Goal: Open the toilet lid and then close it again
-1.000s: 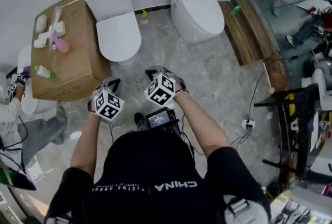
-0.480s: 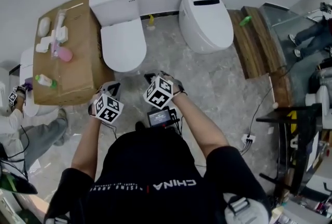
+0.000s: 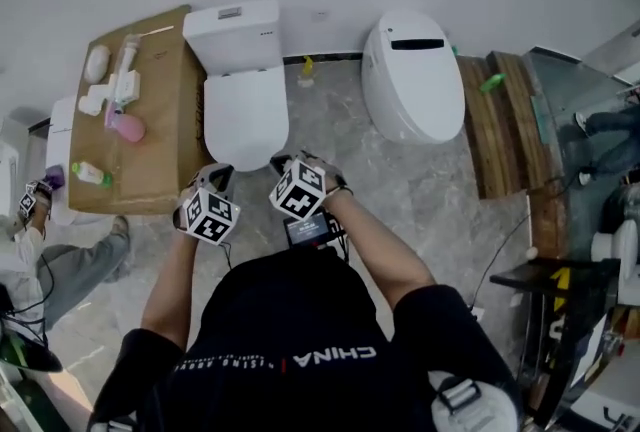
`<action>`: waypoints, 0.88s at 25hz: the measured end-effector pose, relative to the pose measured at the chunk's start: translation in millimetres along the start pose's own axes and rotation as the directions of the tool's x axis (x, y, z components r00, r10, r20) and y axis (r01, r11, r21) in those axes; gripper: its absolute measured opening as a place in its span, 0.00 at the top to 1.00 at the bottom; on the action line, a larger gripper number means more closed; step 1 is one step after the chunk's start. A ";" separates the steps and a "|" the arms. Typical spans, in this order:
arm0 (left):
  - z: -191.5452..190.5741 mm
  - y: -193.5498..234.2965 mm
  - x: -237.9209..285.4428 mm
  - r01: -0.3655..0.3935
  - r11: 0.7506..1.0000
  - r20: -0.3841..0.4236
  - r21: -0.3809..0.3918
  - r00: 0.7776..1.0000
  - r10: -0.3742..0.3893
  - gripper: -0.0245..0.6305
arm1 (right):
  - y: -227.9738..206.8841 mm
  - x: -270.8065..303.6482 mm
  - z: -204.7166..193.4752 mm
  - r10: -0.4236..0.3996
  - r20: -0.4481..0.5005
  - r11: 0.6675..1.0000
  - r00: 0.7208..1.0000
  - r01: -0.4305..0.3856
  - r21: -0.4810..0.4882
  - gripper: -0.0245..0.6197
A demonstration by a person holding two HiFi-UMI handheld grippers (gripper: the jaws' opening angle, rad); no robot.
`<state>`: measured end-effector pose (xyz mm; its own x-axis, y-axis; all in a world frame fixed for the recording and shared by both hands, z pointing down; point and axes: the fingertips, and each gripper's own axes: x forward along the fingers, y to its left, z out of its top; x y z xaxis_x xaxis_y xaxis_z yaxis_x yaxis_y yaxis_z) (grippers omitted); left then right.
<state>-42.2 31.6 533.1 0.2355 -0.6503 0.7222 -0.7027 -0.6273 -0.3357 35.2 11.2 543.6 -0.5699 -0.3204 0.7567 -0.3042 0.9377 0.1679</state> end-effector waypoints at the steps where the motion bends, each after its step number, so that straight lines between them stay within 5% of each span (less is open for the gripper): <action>1: 1.2 1.7 3.1 -0.006 1.000 -0.006 -0.014 1.000 0.005 0.95 | -3.7 2.1 0.9 0.014 0.006 1.000 1.000 -0.014 -0.005 0.94; 9: -1.2 4.1 21.8 0.008 0.999 -0.029 -0.048 1.000 -0.009 0.95 | -17.0 24.2 10.5 0.063 0.012 0.998 0.998 -0.063 -0.010 0.94; 22: -1.3 60.7 24.4 0.052 0.998 0.030 0.035 0.998 -0.053 0.95 | -43.8 35.7 49.9 -0.041 0.010 0.997 0.999 0.041 0.060 0.94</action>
<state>-80.0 -21.7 531.1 0.2927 -0.6288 0.7204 -0.6653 -0.6751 -0.3189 -10.0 -48.0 531.6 -0.5645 -0.3602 0.7427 -0.3725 0.9141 0.1602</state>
